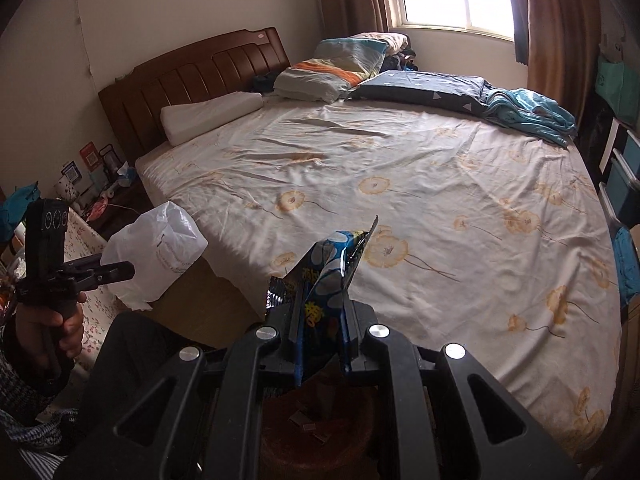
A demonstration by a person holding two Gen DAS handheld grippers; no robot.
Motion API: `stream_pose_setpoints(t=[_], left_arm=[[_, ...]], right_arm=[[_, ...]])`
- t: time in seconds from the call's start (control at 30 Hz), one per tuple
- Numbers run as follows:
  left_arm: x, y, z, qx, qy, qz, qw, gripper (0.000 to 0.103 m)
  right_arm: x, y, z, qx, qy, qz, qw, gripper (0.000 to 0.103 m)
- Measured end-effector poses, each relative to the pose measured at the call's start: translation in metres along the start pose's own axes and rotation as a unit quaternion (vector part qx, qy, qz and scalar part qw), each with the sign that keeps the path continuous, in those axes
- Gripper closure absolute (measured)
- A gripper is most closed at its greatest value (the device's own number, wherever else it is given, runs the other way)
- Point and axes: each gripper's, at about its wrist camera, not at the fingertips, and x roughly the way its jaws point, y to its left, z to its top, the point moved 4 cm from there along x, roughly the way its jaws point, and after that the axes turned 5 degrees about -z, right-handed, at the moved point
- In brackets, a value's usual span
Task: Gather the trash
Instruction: 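Carry the bag and snack packet over the red bin while both tools open to drop them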
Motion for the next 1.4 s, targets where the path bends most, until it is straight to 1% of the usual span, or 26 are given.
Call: stream_pose_setpoints(t=[0.17, 0.33, 0.43, 0.6, 0.7, 0.83, 0.93, 1.13, 1.23, 1.4], left_arm=[[0.014, 0.001, -0.031, -0.006, 0.040, 0.003, 0.9992, 0.026], [0.043, 0.012, -0.066, -0.027, 0.105, 0.013, 0.9940, 0.026], [0.059, 0.019, -0.082, -0.031, 0.130, 0.019, 0.9908, 0.026], [0.078, 0.027, -0.099, -0.037, 0.157, 0.024, 0.9867, 0.026], [0.092, 0.030, -0.109, -0.039, 0.182, 0.025, 0.9823, 0.026], [0.117, 0.036, -0.122, -0.037, 0.217, 0.036, 0.9747, 0.026], [0.136, 0.047, -0.131, -0.049, 0.241, 0.044, 0.9684, 0.026], [0.184, 0.064, -0.159, -0.054, 0.313, 0.054, 0.9467, 0.026], [0.202, 0.071, -0.173, -0.055, 0.340, 0.060, 0.9371, 0.026], [0.227, 0.080, -0.187, -0.059, 0.371, 0.063, 0.9247, 0.026]], right_arm=[[0.009, 0.011, -0.043, 0.010, 0.031, 0.007, 0.999, 0.090], [0.033, 0.019, -0.079, 0.009, 0.073, 0.014, 0.997, 0.091], [0.050, 0.020, -0.099, 0.008, 0.098, 0.013, 0.995, 0.091], [0.079, 0.013, -0.127, 0.010, 0.142, 0.010, 0.990, 0.091], [0.096, 0.009, -0.143, 0.010, 0.167, 0.008, 0.986, 0.091], [0.116, 0.009, -0.160, 0.008, 0.198, 0.010, 0.980, 0.091], [0.132, 0.009, -0.172, 0.007, 0.219, 0.013, 0.976, 0.091], [0.167, 0.010, -0.195, -0.002, 0.265, 0.013, 0.964, 0.090], [0.182, 0.010, -0.205, -0.003, 0.284, 0.015, 0.959, 0.091], [0.204, 0.009, -0.221, -0.003, 0.311, 0.017, 0.950, 0.091]])
